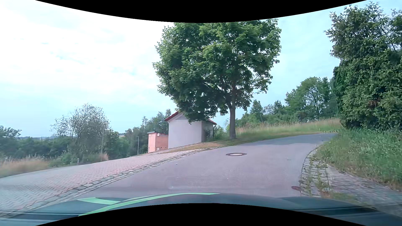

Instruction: Follow the waypoints while adhering to traffic rules and regulations

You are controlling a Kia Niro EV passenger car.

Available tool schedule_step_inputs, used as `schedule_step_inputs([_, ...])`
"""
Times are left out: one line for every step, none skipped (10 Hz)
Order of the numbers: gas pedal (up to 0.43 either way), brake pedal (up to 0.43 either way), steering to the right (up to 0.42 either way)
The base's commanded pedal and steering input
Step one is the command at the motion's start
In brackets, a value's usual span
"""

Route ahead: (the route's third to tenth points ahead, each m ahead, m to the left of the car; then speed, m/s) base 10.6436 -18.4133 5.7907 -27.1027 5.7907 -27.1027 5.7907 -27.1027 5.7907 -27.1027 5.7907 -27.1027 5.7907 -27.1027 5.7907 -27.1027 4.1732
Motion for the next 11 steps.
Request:
schedule_step_inputs([0.0,0.0,0.213])
schedule_step_inputs([0.0,0.0,0.227])
schedule_step_inputs([0.0,0.0,0.239])
schedule_step_inputs([0.0,0.0,0.251])
schedule_step_inputs([0.008,0.0,0.258])
schedule_step_inputs([0.039,0.0,0.263])
schedule_step_inputs([0.047,0.0,0.267])
schedule_step_inputs([0.067,0.0,0.27])
schedule_step_inputs([0.087,0.0,0.274])
schedule_step_inputs([0.098,0.0,0.277])
schedule_step_inputs([0.098,0.0,0.277])
